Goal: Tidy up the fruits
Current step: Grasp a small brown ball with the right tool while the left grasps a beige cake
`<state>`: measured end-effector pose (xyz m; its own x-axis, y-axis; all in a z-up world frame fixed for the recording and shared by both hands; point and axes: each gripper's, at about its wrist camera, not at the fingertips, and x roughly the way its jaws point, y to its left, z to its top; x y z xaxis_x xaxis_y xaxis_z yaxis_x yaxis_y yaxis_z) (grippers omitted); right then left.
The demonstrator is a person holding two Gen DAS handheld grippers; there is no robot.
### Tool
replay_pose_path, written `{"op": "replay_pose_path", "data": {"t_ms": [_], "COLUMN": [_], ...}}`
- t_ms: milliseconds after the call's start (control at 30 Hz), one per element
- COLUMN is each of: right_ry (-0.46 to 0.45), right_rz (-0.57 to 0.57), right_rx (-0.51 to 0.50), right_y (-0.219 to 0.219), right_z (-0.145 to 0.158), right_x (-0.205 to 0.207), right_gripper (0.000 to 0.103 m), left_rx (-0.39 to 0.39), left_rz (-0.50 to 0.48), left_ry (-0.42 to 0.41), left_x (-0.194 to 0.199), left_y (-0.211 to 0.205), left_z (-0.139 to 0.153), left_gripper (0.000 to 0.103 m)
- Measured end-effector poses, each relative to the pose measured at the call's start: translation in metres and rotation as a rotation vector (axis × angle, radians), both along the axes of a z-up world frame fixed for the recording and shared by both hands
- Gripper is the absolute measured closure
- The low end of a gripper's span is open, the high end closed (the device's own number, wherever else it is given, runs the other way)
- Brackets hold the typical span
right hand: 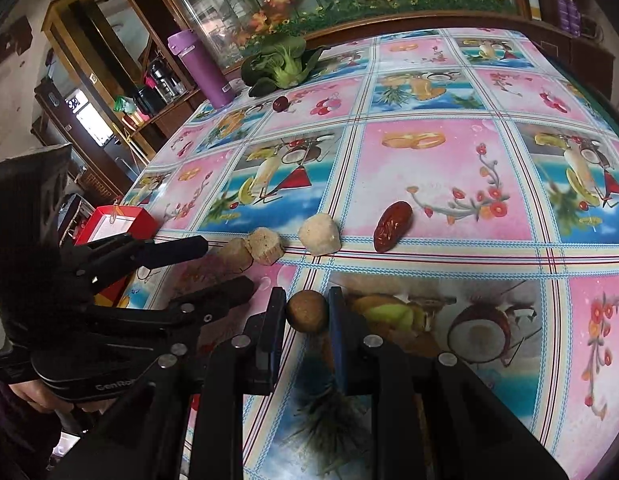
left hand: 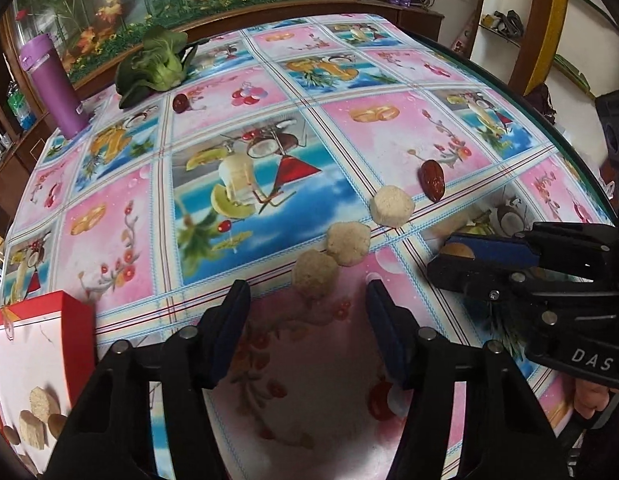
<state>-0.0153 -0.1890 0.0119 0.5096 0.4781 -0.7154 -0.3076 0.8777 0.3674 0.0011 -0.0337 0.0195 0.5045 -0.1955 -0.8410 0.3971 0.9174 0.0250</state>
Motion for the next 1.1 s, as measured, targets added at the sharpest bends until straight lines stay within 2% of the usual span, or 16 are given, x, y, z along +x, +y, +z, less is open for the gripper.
{"op": "replay_pose_path", "data": {"t_ms": [67, 200, 367, 567, 733, 900, 1100], "right_ry": [-0.002, -0.005, -0.008, -0.037, -0.022, -0.015, -0.043], "right_rz": [0.001, 0.003, 0.004, 0.011, 0.004, -0.007, 0.028], "right_rx": [-0.004, -0.009, -0.018, -0.111, -0.135, -0.165, -0.152], "right_y": [0.001, 0.002, 0.003, 0.016, 0.021, 0.030, 0.055], "right_z": [0.000, 0.000, 0.000, 0.003, 0.004, 0.005, 0.015], "right_x": [0.000, 0.000, 0.000, -0.004, -0.006, -0.014, -0.029], "right_gripper": [0.083, 0.083, 0.083, 0.083, 0.083, 0.083, 0.083], "left_rx": [-0.018, -0.033, -0.045, -0.053, -0.070, -0.066, -0.044], "left_rz": [-0.003, 0.004, 0.006, 0.023, 0.053, 0.101, 0.181], "left_ry": [0.006, 0.007, 0.003, -0.007, -0.015, -0.094, -0.195], "left_x": [0.002, 0.006, 0.006, 0.005, -0.002, -0.027, -0.062], "left_y": [0.000, -0.001, -0.001, -0.002, 0.002, 0.015, 0.044], "left_z": [0.000, 0.000, 0.000, 0.000, 0.004, 0.023, 0.047], "left_gripper": [0.054, 0.057, 0.076, 0.077, 0.077, 0.077, 0.077]}}
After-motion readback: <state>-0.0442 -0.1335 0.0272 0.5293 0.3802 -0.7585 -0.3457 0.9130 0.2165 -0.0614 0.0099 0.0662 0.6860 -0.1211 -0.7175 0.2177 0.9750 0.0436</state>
